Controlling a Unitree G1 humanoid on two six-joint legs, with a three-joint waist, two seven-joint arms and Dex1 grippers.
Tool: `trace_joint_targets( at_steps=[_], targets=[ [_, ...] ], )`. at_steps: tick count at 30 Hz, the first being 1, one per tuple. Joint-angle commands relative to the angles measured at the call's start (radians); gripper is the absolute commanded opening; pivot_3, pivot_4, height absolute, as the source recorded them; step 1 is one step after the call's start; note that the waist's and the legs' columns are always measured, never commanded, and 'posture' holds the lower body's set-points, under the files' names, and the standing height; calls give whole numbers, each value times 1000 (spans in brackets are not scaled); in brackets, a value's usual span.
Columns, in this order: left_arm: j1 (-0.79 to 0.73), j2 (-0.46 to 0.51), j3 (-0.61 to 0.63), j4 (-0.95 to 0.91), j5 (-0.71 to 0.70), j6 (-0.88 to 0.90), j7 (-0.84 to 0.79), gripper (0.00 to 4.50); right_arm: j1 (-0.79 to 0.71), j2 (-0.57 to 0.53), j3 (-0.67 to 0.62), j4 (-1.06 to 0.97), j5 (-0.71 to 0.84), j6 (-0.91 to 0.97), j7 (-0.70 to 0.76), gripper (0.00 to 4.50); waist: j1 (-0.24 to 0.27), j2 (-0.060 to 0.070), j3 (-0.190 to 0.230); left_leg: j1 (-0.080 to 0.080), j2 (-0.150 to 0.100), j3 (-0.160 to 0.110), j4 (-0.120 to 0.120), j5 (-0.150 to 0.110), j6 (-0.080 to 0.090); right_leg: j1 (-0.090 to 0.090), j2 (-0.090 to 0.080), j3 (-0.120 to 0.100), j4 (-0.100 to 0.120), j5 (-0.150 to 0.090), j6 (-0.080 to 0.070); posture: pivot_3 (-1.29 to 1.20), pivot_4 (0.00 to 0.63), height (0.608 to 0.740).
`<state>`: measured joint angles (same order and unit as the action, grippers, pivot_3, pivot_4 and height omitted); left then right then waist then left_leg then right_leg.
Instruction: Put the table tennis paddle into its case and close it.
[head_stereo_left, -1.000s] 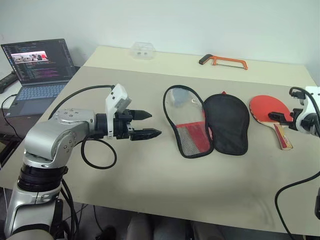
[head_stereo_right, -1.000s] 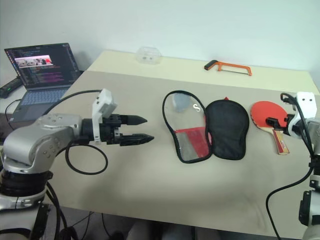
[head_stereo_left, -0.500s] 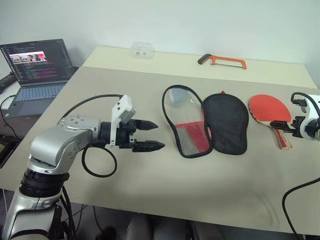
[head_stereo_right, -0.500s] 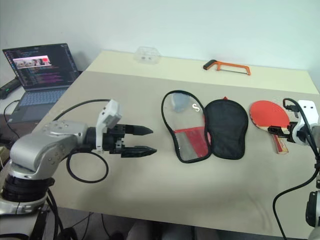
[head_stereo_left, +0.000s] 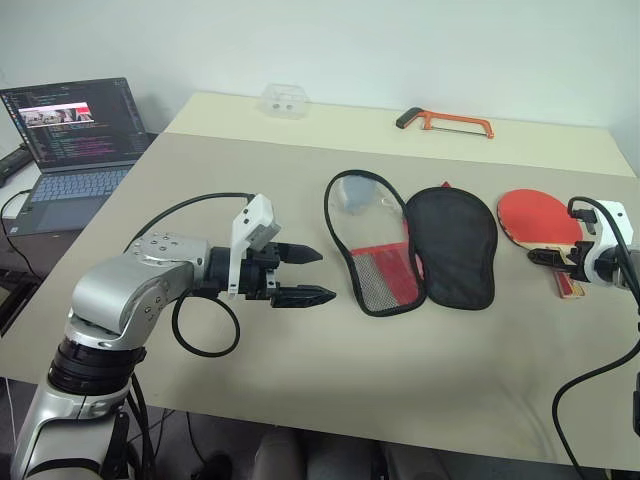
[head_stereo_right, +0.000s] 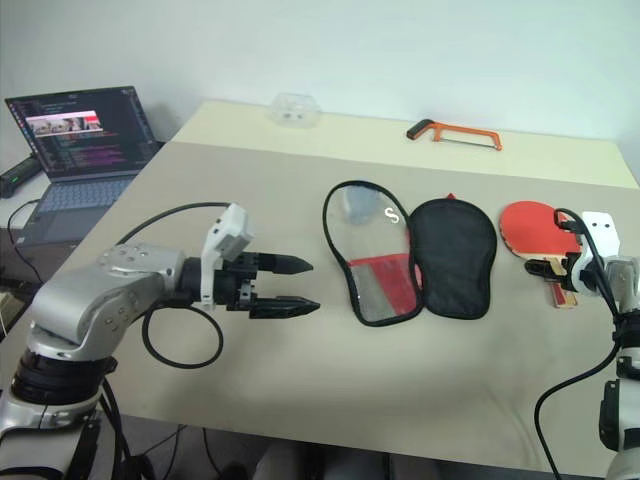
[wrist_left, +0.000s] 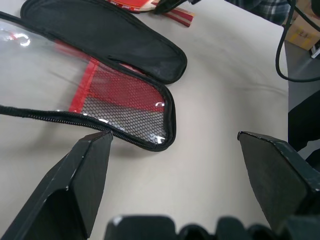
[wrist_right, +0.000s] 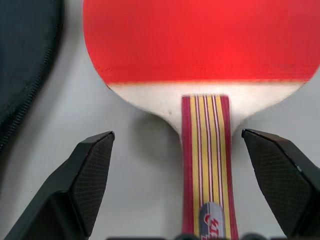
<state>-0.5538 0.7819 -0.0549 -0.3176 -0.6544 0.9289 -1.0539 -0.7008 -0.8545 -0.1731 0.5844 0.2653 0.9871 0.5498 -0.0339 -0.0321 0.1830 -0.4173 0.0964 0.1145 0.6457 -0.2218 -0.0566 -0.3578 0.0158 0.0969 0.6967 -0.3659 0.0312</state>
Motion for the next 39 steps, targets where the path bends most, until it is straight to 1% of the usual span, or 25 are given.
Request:
trace_joint_targets(
  at_steps=[1, 7, 10, 13, 17, 22, 28, 32, 35, 39],
  targets=[
    [2, 9, 14, -49, -12, -15, 6, 4362, -13, -6, 0, -1, -11, -25, 15, 4500, 0, 0, 0, 0, 0, 0, 0, 0, 0, 0, 0, 0, 0, 0, 0, 0, 150, 740],
    [4, 12, 18, -60, -15, -9, 14, 4362, -3, 12, 10, 17, -33, -53, 15, 4500, -1, 0, 0, 0, 0, 0, 0, 0, 0, 0, 0, 0, 0, 0, 0, 0, 150, 740],
    [2, 14, 16, -61, -14, -10, 17, 4362, 0, 20, 15, 27, -50, -65, -8, 4500, -1, 0, 0, 0, 0, 0, 1, 0, 0, 0, 0, 0, 0, 0, 0, 0, 150, 740],
    [-3, 15, 13, -60, -9, -11, 22, 4383, 0, 33, 14, 31, -66, -74, -32, 3937, -1, 0, 0, 1, 0, -1, 1, 0, 0, 2, 0, 0, 1, 0, 0, 0, 150, 740],
    [-4, 22, 15, -58, -5, -13, 24, 4383, -1, 57, 3, 29, -66, -72, -58, 2609, -2, -1, 0, 3, 0, -1, 2, 0, 0, 4, 0, -1, 1, 0, 0, 0, 150, 740],
    [-2, 25, 15, -52, 2, -20, 28, 4383, 14, 69, -20, -8, -58, -44, -83, 1099, -2, -1, 0, 3, 0, -2, 2, 0, 0, 5, 0, -1, 1, 0, 0, 0, 150, 740],
    [-7, 22, 8, -44, 6, -23, 27, 4383, 31, 66, -52, -93, -41, -22, -98, 1081, -2, -1, 0, 3, 0, -2, 1, 0, 0, 5, 0, -1, 0, 0, 0, 0, 150, 740],
    [-12, 23, 5, -38, 11, -25, 21, 4383, 42, 60, -87, -207, -35, 44, -143, 1081, 0, 0, 0, 2, 0, -2, 1, 0, 0, 3, 0, -1, 0, 0, 0, 0, 150, 740],
    [-11, 27, 7, -36, 12, -24, 16, 4383, 18, 82, -174, -312, -29, 139, -242, 1081, 0, 0, 0, 1, 0, -1, 0, 0, 0, 1, 0, 0, 0, 0, 0, 0, 150, 740],
    [-6, 31, 6, -39, 14, -21, 13, 4383, 15, 114, -219, -469, -37, 246, -320, 1081, 0, 0, 0, 0, 1, -1, 0, 0, 0, 0, 0, 0, 0, 0, 0, 0, 150, 740]
  ],
)
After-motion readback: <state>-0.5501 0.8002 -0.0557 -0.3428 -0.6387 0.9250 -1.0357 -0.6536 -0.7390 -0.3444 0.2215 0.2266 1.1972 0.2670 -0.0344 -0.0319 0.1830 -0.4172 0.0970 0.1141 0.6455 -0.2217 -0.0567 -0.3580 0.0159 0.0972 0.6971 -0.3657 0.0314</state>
